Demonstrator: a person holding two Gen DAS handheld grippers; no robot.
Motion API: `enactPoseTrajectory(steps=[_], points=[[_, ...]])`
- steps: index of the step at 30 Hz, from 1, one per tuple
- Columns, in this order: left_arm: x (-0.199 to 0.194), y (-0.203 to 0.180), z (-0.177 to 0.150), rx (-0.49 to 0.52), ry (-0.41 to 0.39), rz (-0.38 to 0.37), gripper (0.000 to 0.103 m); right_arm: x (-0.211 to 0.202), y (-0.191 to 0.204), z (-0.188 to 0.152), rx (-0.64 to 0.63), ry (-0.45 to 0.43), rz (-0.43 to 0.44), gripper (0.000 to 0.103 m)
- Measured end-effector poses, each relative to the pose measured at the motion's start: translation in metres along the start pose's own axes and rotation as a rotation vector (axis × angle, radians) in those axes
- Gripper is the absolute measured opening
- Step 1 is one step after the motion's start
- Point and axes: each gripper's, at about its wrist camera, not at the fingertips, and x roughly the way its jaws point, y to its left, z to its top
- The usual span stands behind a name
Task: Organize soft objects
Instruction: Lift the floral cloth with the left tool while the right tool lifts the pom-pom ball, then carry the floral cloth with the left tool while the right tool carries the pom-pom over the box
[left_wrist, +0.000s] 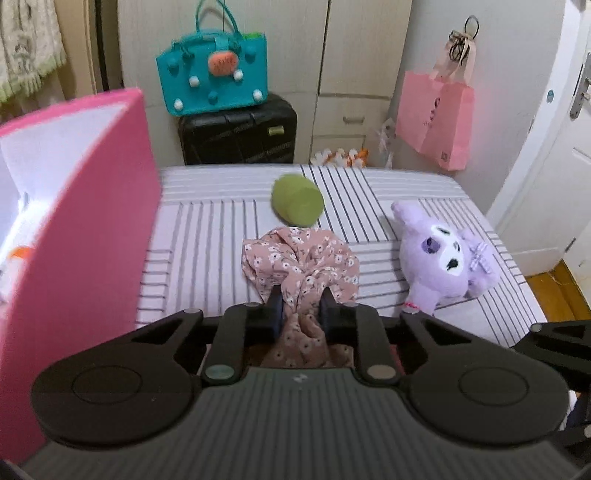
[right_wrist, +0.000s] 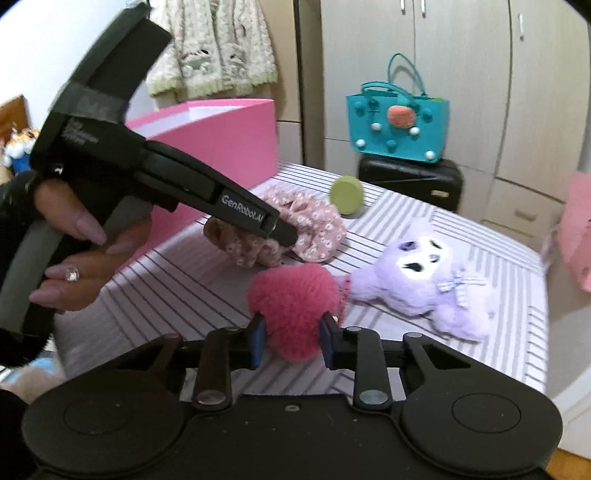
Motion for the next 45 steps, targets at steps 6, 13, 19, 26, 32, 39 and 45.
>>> enactPoseTrajectory(steps=[6, 13, 19, 26, 32, 39, 45], points=[[-0.027, 0.001, 0.003, 0.014, -0.079, 0.037, 0.018, 0.007, 0.012, 0.003, -0.014, 0.002, 0.042, 0.033], [-0.053, 0.004, -0.001, 0.027, -0.12, 0.048, 0.018, 0.005, 0.012, 0.006, 0.029, -0.011, 0.117, 0.033], [-0.076, 0.005, -0.008, 0.046, -0.131, 0.052, 0.018, -0.004, 0.016, 0.007, 0.036, 0.024, 0.11, 0.033], [-0.099, 0.007, -0.021, 0.077, -0.074, 0.002, 0.018, -0.022, 0.009, 0.012, 0.109, 0.128, 0.129, 0.034], [-0.119, 0.01, -0.031, 0.087, -0.023, -0.062, 0.018, -0.04, 0.011, 0.014, 0.157, 0.141, 0.191, 0.034], [-0.142, 0.018, -0.042, 0.064, 0.041, -0.159, 0.018, -0.059, 0.032, 0.026, 0.135, 0.14, 0.23, 0.034], [-0.165, 0.027, -0.051, 0.072, 0.061, -0.177, 0.018, -0.075, 0.05, 0.039, 0.095, 0.142, 0.255, 0.034]])
